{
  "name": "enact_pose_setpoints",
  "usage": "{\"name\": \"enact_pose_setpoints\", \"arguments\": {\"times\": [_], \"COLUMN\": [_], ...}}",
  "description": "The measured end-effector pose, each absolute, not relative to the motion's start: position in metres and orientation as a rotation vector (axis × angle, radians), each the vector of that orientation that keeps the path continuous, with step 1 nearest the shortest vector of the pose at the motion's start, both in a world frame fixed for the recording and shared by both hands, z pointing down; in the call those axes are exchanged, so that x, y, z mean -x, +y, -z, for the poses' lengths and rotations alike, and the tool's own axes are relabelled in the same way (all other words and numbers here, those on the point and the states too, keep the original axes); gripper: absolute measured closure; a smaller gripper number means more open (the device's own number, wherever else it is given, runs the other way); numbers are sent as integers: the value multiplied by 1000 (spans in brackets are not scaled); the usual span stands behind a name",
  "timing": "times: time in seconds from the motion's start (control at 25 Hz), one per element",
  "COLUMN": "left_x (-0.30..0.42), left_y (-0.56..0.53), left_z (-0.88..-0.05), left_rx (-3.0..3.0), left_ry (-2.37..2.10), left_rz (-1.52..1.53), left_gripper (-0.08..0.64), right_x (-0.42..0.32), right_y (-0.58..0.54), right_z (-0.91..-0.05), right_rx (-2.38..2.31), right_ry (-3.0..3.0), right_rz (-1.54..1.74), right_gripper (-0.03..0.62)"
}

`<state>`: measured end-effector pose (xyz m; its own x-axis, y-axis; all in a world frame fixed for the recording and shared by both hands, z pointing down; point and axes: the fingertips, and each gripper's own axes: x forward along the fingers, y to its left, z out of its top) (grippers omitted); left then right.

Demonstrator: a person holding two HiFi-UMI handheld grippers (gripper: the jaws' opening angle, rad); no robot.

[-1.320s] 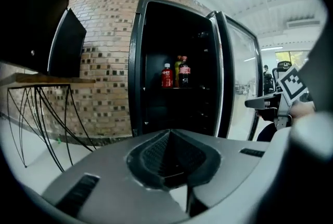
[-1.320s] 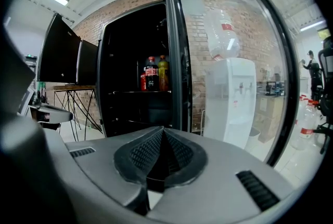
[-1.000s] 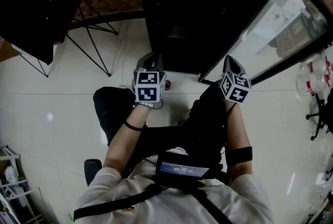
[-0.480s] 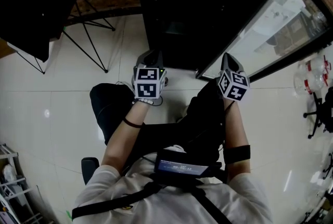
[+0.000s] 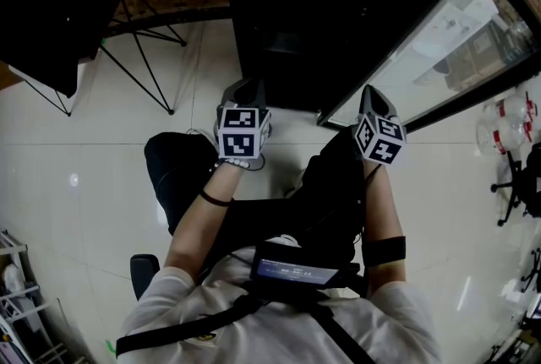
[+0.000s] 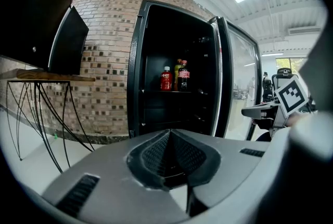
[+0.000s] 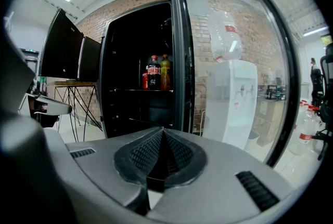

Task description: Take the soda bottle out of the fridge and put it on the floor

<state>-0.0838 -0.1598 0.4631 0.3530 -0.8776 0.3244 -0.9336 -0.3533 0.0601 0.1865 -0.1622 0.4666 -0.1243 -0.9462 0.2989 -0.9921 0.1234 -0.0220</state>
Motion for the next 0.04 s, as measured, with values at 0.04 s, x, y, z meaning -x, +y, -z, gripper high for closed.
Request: {"name": "enact_pose_setpoints", "arguments": {"times": [0.04], "left_x": [84], "left_y": [-160], "left_z": [-463], "left_rx": [-2381], "left_ry": [-1628], "left_rz": [-346], "left_gripper": [557], "right_x": [-186], "right_y": [-162], "right_z": [-466], "right_rx": [-1924], "right_ry": [-2185], "right_rz": [-318], "right_gripper": [578]}}
